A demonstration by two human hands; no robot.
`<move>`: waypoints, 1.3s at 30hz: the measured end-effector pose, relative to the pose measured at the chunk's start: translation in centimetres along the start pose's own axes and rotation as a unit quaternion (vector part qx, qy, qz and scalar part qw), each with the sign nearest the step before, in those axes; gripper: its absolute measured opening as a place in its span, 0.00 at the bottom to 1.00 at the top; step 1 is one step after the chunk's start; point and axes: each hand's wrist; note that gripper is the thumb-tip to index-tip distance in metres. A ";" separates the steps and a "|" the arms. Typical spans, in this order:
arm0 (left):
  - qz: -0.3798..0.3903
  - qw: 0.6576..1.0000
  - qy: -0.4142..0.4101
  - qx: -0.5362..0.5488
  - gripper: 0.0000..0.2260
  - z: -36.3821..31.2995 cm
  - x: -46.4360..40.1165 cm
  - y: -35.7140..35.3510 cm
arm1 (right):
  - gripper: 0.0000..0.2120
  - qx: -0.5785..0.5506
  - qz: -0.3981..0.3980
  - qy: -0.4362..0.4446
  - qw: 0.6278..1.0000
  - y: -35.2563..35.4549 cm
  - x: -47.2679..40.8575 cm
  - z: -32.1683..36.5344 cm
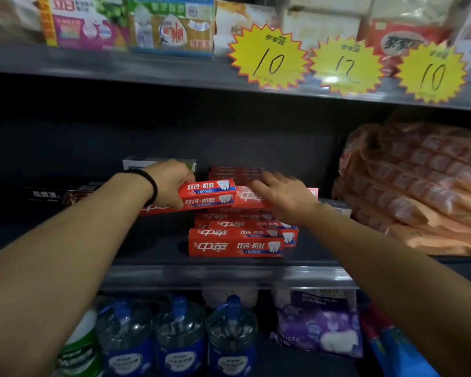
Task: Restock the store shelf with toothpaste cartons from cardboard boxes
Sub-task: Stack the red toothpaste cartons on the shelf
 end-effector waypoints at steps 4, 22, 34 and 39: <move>-0.002 1.000 -0.002 -0.002 0.19 1.2 -0.6 -0.6 | 0.33 -0.002 0.003 0.011 1.000 -1.2 -1.8 0.6; 0.004 1.000 0.013 0.014 0.22 3.2 -1.8 -2.3 | 0.33 0.036 0.052 0.044 0.997 -2.4 -5.1 1.2; 0.007 1.000 0.005 0.020 0.22 2.8 -2.3 -2.5 | 0.27 0.035 0.041 0.044 0.998 -2.6 -5.7 1.1; 0.007 0.999 0.003 0.032 0.21 2.5 -2.0 -2.0 | 0.26 -0.022 0.046 0.061 0.997 -1.1 -4.7 0.7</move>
Point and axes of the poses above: each hand's wrist, its own x-axis away from the middle knuckle, its own y-axis out of the back of the hand, z = x × y, and after that the axes turned 11 degrees about z, right-handed
